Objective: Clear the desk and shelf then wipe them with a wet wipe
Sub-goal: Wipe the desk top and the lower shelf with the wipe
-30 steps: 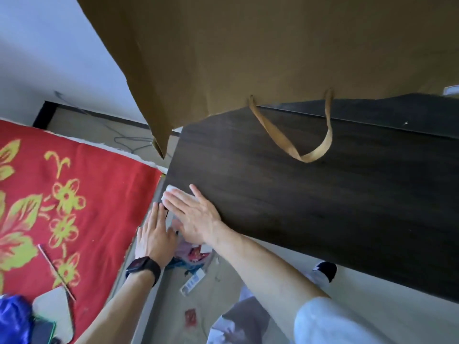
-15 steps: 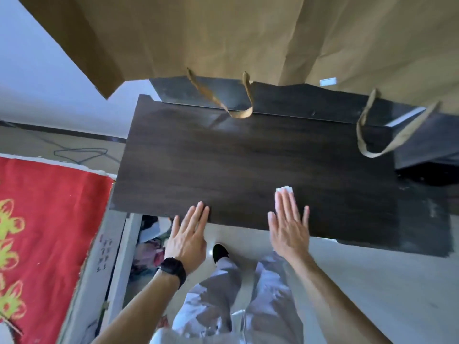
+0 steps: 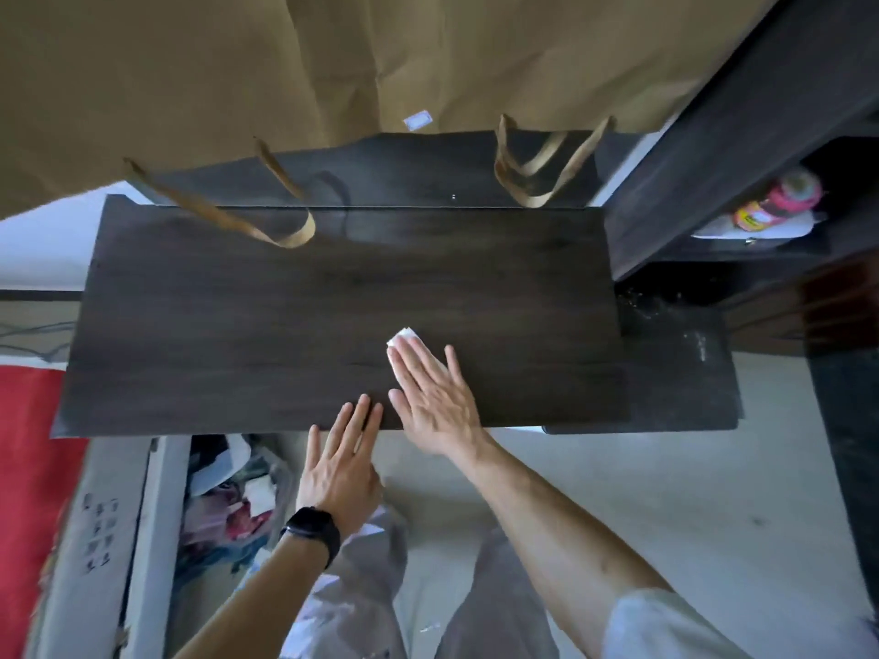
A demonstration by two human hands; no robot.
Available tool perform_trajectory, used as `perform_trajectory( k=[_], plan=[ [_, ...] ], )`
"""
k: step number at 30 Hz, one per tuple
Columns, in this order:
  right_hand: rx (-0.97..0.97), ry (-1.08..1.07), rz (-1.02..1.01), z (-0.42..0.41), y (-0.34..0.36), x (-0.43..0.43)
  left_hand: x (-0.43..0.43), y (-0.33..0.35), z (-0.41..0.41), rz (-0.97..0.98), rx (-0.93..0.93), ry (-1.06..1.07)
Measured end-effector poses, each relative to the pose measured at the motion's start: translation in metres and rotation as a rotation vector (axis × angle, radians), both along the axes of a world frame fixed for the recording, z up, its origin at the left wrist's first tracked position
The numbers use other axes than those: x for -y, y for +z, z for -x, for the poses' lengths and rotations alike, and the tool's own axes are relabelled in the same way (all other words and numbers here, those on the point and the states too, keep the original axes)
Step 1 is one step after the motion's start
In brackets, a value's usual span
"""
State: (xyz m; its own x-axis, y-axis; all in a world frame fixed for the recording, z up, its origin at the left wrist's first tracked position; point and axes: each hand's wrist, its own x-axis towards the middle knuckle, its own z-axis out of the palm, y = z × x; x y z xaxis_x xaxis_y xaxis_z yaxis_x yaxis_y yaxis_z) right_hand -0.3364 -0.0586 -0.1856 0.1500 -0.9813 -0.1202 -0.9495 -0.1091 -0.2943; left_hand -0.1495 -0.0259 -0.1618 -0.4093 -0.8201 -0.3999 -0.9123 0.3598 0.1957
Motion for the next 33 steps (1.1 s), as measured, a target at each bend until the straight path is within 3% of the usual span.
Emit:
perform_trajectory(
  k=[2,7,10,13,17,24,28,33],
  plan=[
    [0.009,-0.005,-0.004,0.020,-0.001,0.020,-0.002,-0.001,0.005,0.015,0.030,0.028],
    [-0.034,-0.472,-0.018,0.130,-0.008,-0.008,-0.011,0.005,0.047,-0.028,0.123,0.223],
    [-0.082,-0.580,-0.038,0.179,-0.009,-0.049,-0.017,0.009,0.066,-0.017,0.117,0.341],
    [-0.082,-0.475,-0.025,0.176,-0.004,-0.065,-0.017,0.014,0.073,-0.024,0.088,0.384],
    [-0.039,-0.068,0.009,0.127,-0.005,-0.070,-0.017,0.019,0.057,-0.013,0.097,0.475],
    [0.006,0.381,0.003,-0.012,-0.010,0.017,0.000,0.017,-0.012,0.009,0.085,0.638],
    [0.009,0.400,0.001,-0.082,-0.013,0.052,-0.001,0.015,-0.050,0.011,0.101,0.583],
    [0.060,0.163,-0.024,-0.108,-0.006,0.081,0.003,0.011,-0.061,0.065,0.078,0.500]
  ],
)
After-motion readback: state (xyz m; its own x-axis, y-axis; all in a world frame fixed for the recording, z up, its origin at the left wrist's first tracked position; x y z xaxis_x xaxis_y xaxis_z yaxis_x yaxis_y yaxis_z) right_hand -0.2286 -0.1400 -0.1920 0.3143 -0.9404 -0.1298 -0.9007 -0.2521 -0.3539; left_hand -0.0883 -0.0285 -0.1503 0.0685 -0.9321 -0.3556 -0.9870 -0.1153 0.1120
